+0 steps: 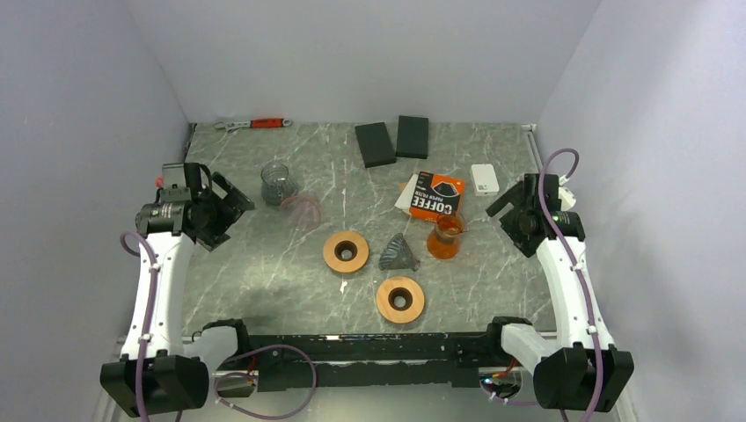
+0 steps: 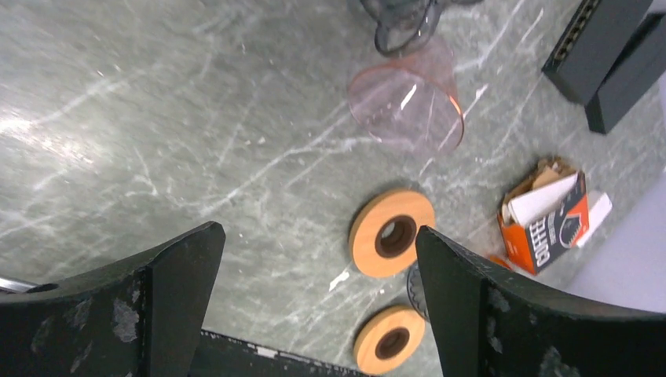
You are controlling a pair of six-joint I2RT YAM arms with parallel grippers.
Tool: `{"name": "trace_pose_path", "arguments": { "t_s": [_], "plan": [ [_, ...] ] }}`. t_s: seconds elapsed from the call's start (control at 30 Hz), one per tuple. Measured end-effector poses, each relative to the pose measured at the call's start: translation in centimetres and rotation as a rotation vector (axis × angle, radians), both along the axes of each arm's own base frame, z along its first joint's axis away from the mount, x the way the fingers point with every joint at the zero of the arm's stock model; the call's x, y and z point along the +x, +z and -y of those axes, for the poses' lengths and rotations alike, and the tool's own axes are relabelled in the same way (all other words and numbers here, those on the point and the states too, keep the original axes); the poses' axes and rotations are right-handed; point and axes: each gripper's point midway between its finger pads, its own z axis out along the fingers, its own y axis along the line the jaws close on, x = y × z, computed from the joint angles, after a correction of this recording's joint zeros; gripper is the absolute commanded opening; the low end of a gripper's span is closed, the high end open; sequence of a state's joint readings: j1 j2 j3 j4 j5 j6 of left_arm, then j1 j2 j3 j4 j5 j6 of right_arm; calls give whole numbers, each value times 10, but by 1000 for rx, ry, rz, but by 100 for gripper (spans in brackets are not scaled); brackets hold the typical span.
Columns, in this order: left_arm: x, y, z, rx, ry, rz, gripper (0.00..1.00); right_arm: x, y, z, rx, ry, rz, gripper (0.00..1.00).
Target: Place the coffee filter in the dripper
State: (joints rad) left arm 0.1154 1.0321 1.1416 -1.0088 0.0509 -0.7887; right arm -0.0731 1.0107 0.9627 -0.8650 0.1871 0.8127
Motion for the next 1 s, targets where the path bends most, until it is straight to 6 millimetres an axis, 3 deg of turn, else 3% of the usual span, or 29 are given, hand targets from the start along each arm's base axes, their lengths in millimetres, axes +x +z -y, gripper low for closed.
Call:
{"name": "trace_pose_path", "arguments": {
  "t_s": [0.13, 0.3, 0.5, 0.6, 0.73, 1.0],
  "plan": [
    [1, -9, 15, -75, -54, -41, 99, -6, 3, -12, 43, 63, -36, 100],
    [7, -21, 35, -181, -125, -83, 99, -4, 23, -35, 114, 198, -1, 100],
    [8, -47, 80, -302, -255, -157, 99, -5, 29, -63, 209, 356, 13, 100],
    [6, -56, 111, -319, -341, -188, 99, -7, 23, -73, 253, 415, 1, 99],
    [0, -59, 156, -320, -455, -196, 99, -14, 1, -82, 298, 475, -71, 90],
    [-9, -57, 223, -320, -585, -165, 99, -11, -31, -84, 317, 555, -192, 74]
  ]
}}
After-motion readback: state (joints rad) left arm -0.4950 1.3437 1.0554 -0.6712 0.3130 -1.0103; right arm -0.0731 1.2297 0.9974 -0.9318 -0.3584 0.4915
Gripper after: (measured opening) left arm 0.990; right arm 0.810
